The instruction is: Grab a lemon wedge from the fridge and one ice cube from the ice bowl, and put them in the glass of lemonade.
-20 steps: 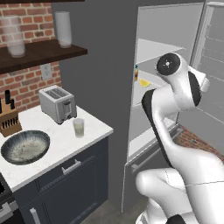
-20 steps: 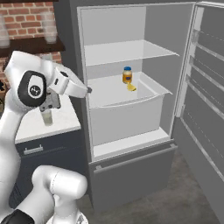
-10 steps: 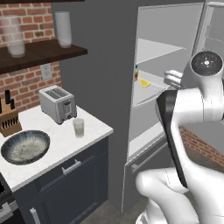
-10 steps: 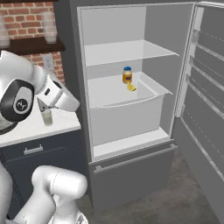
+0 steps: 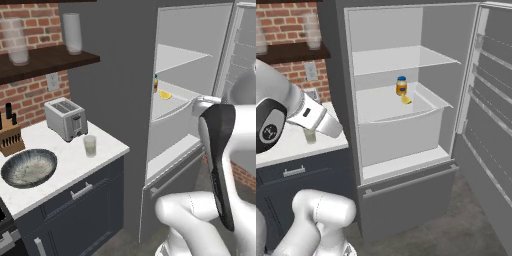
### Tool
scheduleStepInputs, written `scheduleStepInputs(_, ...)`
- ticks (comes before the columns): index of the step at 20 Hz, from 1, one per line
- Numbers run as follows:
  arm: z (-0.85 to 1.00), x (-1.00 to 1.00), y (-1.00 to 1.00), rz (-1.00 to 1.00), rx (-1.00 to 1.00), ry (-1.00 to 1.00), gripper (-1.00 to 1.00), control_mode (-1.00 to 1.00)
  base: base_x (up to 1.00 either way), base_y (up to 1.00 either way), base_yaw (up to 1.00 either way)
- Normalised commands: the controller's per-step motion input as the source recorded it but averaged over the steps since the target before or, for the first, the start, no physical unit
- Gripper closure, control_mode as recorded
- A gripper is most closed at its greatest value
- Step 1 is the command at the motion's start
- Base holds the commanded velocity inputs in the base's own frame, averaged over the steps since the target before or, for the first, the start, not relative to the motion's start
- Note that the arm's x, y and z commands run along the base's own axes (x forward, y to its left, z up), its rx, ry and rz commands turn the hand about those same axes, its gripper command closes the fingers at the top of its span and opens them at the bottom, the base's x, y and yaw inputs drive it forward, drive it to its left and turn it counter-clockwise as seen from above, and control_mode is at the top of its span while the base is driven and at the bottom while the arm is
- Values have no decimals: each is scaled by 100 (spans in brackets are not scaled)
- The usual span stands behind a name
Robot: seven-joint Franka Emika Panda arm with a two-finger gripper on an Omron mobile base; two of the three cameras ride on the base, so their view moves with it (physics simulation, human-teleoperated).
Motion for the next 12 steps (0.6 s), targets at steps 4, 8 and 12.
scheduleStepInputs(4,-33,-38,1,12,0,0,-100,-100,0,0,0)
scheduleStepInputs(8,-18,-25,0,13,0,0,-100,-100,0,0,0)
scheduleStepInputs(12,-13,-1,0,9,0,0,-100,-100,0,0,0)
